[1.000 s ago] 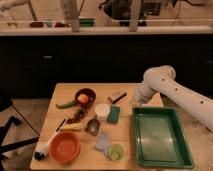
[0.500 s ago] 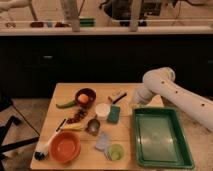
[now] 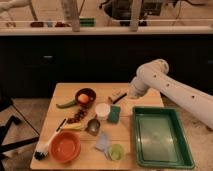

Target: Place eraser in tray

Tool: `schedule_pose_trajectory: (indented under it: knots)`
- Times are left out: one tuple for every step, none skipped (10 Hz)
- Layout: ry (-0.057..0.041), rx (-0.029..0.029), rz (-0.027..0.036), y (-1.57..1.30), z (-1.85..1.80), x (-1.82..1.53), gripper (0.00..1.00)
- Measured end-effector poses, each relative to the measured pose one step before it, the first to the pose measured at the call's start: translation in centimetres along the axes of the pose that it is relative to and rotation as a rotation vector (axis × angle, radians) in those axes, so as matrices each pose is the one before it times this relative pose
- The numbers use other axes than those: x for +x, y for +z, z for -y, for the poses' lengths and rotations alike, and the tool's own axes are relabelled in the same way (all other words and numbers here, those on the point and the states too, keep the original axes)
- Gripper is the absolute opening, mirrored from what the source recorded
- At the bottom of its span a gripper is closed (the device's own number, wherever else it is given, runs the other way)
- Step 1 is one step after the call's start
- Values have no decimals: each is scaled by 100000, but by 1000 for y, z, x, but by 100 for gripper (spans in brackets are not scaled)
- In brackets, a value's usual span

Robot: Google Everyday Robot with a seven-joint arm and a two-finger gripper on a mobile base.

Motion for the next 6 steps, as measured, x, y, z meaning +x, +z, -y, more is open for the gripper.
schedule_pose_trajectory:
  knots:
    - [-2387, 1393, -1219, -119, 574, 37, 77]
    - [-2083, 663, -405, -73, 469, -386, 80]
    - [-2736, 654, -771, -32, 603, -327, 80]
    - [-2713, 200, -813, 12, 583, -240, 80]
    - [-2900, -395, -1055, 173, 582, -29, 80]
    - [-3051, -643, -1386, 359, 768, 241, 80]
